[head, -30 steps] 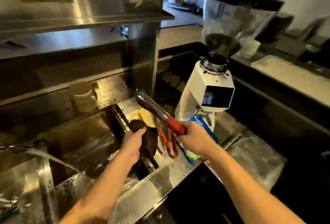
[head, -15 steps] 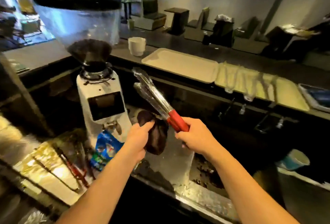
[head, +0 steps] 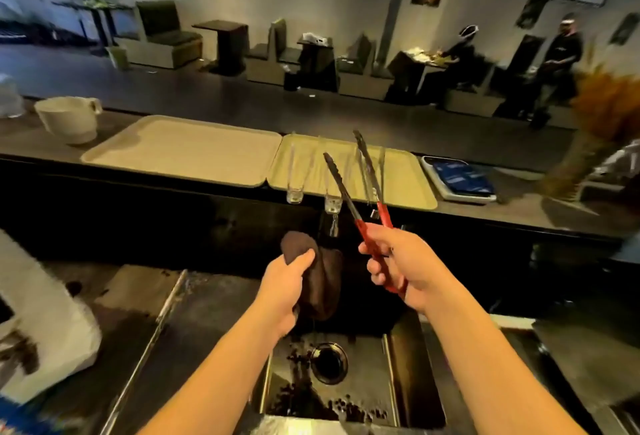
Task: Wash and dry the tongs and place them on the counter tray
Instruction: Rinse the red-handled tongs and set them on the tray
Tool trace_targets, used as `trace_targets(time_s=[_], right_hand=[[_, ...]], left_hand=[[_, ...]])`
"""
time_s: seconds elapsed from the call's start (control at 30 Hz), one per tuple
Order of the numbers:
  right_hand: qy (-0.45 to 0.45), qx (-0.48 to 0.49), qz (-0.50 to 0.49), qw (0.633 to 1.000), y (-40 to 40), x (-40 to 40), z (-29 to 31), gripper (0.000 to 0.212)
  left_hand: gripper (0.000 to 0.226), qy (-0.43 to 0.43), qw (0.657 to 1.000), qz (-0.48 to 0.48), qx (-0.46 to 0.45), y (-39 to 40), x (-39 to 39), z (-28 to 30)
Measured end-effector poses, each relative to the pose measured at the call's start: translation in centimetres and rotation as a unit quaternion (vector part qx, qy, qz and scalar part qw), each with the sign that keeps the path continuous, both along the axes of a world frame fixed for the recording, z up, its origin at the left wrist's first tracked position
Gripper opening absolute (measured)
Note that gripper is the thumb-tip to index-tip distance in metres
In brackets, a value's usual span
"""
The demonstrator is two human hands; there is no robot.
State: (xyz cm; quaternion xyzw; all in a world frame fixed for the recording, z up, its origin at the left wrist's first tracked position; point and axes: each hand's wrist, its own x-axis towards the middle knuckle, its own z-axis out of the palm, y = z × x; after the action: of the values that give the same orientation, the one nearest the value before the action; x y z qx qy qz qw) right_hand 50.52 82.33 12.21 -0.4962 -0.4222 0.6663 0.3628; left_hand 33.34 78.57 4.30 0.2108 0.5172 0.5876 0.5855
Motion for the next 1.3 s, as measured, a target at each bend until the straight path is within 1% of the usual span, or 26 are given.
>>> trace_targets(time_s=[0.13, 0.2, 0.27, 0.33, 0.4, 0.47, 0.5, 0.57, 0.6, 0.63, 0.7, 0.8, 0.87, 0.9, 0.97, 1.0, 1.03, 1.07, 1.1, 1.13, 1.2, 1.27, 1.3], right_hand=[[0.071, -0.050, -0.038, 0.995, 4.6, 3.3, 1.1, 0.038], [0.064, -0.055, -0.063, 0.994, 6.6, 4.5, 1.4, 0.041], [0.006, -0.047, -0.093, 0.995, 8.5, 5.2, 1.6, 0.037], [-0.102, -0.030, -0.119, 0.987, 10.1, 5.4, 1.8, 0.029], [-0.217, -0.017, -0.127, 0.968, 11.7, 5.4, 1.7, 0.025], [-0.318, 0.009, -0.110, 0.942, 13.1, 5.5, 1.4, 0.031], [-0.373, 0.028, -0.094, 0.923, 13.9, 5.4, 1.1, 0.036], [-0.487, 0.074, -0.063, 0.868, 14.8, 5.6, 0.6, 0.043], [-0.526, 0.089, -0.054, 0.844, 15.3, 5.5, 0.4, 0.047], [-0.546, 0.091, -0.053, 0.831, 15.6, 5.5, 0.3, 0.051], [-0.561, 0.084, -0.061, 0.821, 16.2, 5.2, 0.0, 0.061], [-0.598, 0.090, -0.064, 0.794, 16.7, 4.9, -0.5, 0.064], [-0.637, 0.113, -0.075, 0.759, 16.5, 4.6, -0.2, 0.067], [-0.661, 0.136, -0.085, 0.733, 16.2, 4.4, 0.0, 0.069], [-0.697, 0.212, -0.108, 0.677, 15.5, 3.6, 0.6, 0.068], [-0.694, 0.260, -0.111, 0.663, 14.9, 2.8, 0.8, 0.061], [-0.672, 0.300, -0.105, 0.669, 14.3, 1.9, 1.0, 0.050], [-0.631, 0.327, -0.091, 0.697, 13.6, 1.0, 1.1, 0.036], [-0.586, 0.332, -0.068, 0.736, 12.9, 0.2, 1.3, 0.022], [-0.544, 0.323, -0.029, 0.774, 12.1, -1.1, 1.2, 0.015], [-0.470, 0.304, 0.037, 0.828, 10.2, -3.5, 0.9, 0.017], [-0.402, 0.281, 0.082, 0.867, 7.9, -6.3, 0.1, 0.019], [-0.377, 0.272, 0.100, 0.879, 6.8, -7.5, -0.2, 0.018]], left_hand=[[0.023, -0.011, 0.999, -0.030, -0.005, 2.0, 1.9, 0.2], [0.019, -0.019, 0.999, -0.038, -0.005, 2.7, 2.5, 0.2], [0.018, -0.014, 0.999, -0.041, -0.010, 3.5, 3.0, 0.2], [0.018, -0.008, 0.999, -0.044, -0.013, 4.0, 3.5, 0.1], [0.019, -0.008, 0.998, -0.052, -0.017, 4.4, 3.7, 0.0], [0.022, -0.006, 0.998, -0.061, -0.022, 4.7, 3.9, -0.1], [0.023, -0.004, 0.998, -0.064, -0.024, 4.9, 3.9, -0.2], [0.023, 0.000, 0.997, -0.068, -0.025, 5.1, 3.9, -0.3], [0.022, 0.003, 0.997, -0.068, -0.025, 5.3, 3.9, -0.4], [0.022, 0.006, 0.997, -0.070, -0.025, 5.4, 3.9, -0.6], [0.021, 0.010, 0.997, -0.071, -0.028, 5.6, 3.8, -0.7], [0.020, 0.012, 0.997, -0.066, -0.032, 5.7, 3.3, -1.1], [0.020, 0.013, 0.997, -0.062, -0.032, 5.6, 2.9, -1.2], [0.020, 0.012, 0.998, -0.058, -0.033, 5.4, 2.6, -1.2], [0.022, 0.004, 0.998, -0.046, -0.037, 5.0, 2.0, -1.2], [0.023, -0.001, 0.999, -0.037, -0.040, 4.7, 1.6, -1.3], [0.023, -0.005, 0.999, -0.027, -0.042, 4.4, 1.1, -1.4], [0.022, -0.007, 0.999, -0.018, -0.042, 4.0, 0.7, -1.3], [0.021, -0.008, 0.999, -0.010, -0.044, 3.8, 0.4, -1.3], [0.019, -0.012, 0.999, 0.003, -0.047, 3.1, -0.2, -1.5], [0.017, -0.022, 0.998, 0.032, -0.057, 1.9, -1.5, -1.8], [0.016, -0.030, 0.996, 0.060, -0.063, 0.2, -3.4, -2.1], [0.016, -0.034, 0.995, 0.071, -0.067, -0.5, -4.2, -2.3]])
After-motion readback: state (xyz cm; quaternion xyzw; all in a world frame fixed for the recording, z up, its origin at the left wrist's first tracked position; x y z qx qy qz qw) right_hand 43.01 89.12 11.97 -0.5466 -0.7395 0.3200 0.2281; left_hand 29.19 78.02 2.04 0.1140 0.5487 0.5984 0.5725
